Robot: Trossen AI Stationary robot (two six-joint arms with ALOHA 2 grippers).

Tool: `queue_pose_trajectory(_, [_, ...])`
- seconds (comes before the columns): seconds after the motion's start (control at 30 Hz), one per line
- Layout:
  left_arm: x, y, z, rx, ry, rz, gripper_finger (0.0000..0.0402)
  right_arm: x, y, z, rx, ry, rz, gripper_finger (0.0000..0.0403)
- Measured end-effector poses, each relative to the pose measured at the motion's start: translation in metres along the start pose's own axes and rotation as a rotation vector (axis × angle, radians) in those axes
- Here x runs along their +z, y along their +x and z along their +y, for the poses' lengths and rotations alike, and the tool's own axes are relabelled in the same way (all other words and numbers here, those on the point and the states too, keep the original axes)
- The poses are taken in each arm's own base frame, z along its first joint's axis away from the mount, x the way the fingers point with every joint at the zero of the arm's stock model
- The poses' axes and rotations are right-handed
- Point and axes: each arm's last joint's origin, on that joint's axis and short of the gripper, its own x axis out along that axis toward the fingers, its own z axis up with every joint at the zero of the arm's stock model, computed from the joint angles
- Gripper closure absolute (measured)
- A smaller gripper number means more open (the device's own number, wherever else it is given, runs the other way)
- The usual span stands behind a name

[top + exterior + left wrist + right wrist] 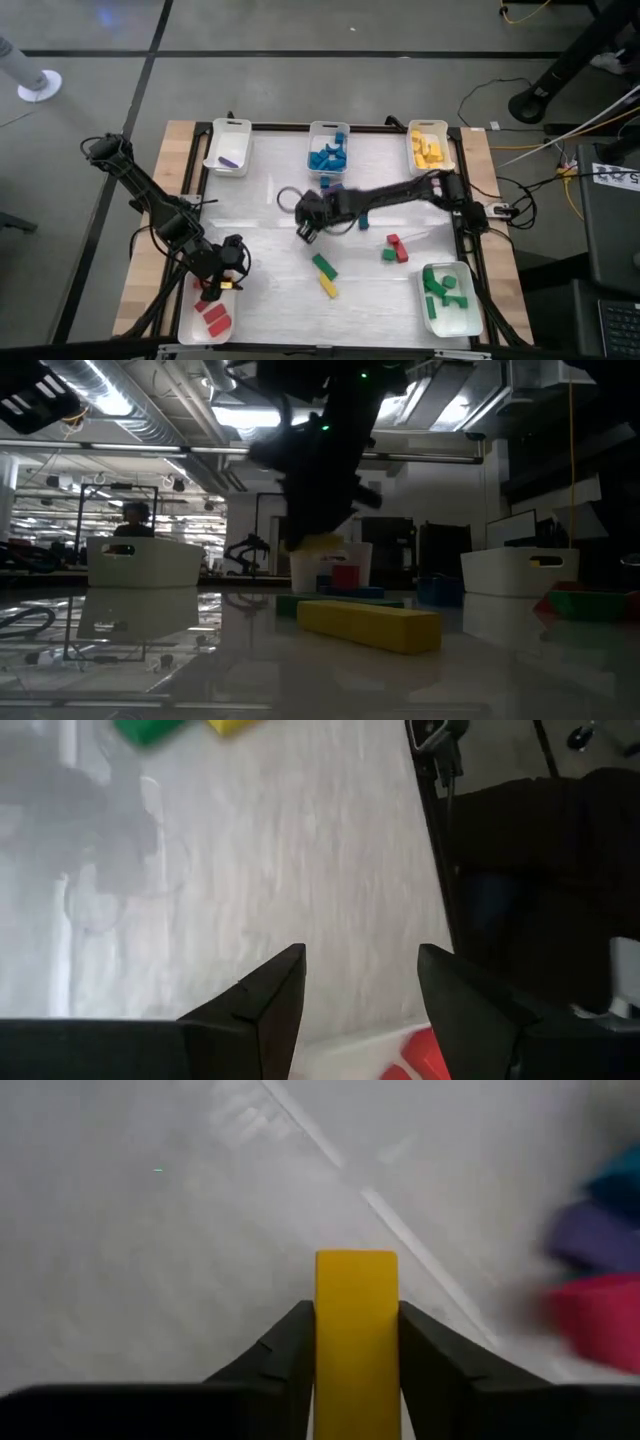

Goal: Sort blocks
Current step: Put the yellow block into the top right white bin

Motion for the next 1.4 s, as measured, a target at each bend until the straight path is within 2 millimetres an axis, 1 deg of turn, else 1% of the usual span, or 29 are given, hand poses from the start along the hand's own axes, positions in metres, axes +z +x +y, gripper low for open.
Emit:
queue_pose_trajectory(0.13, [0.001,0.000,0.001,0.046,0.039,-0.036,0.0219,0.021,-0.020,-0.036,-0.069,0.003,0.037,0.0294])
queue_pose_trajectory(0.27, [0.004,0.001,0.004,0.155,0.053,-0.122,0.0219,0.036,-0.036,-0.076,-0.167,0.022,0.087,0.0278])
queue_pose_trajectory(0.4, [0.011,0.009,0.009,0.281,0.073,-0.212,0.0219,0.045,-0.054,-0.118,-0.282,0.039,0.165,0.0273])
queue_pose_trajectory(0.47, [0.017,0.016,0.013,0.329,0.074,-0.244,0.0219,0.048,-0.062,-0.138,-0.351,0.048,0.200,0.0279])
queue_pose_trajectory(0.6, [0.033,0.035,0.021,0.365,0.095,-0.302,0.0219,0.051,-0.074,-0.176,-0.522,0.046,0.255,0.0291])
queue_pose_trajectory(0.7, [0.045,0.053,0.030,0.396,0.139,-0.343,0.0219,0.051,-0.080,-0.203,-0.620,0.050,0.337,0.0286])
queue_pose_trajectory(0.8, [0.056,0.070,0.041,0.432,0.176,-0.379,0.0219,0.050,-0.085,-0.228,-0.675,0.074,0.436,0.0277])
queue_pose_trajectory(0.9, [0.065,0.083,0.054,0.468,0.182,-0.408,0.0219,0.051,-0.084,-0.251,-0.690,0.109,0.473,0.0278])
queue_pose_trajectory(1.03, [0.074,0.091,0.070,0.475,0.133,-0.438,0.0219,0.045,-0.082,-0.277,-0.680,0.137,0.548,0.0286])
queue_pose_trajectory(1.27, [0.085,0.090,0.092,0.406,0.096,-0.437,0.0219,0.024,-0.072,-0.319,-0.710,0.225,0.678,0.0279])
queue_pose_trajectory(1.4, [0.091,0.089,0.102,0.384,0.100,-0.460,0.0219,0.010,-0.065,-0.337,-0.722,0.264,0.745,0.0278])
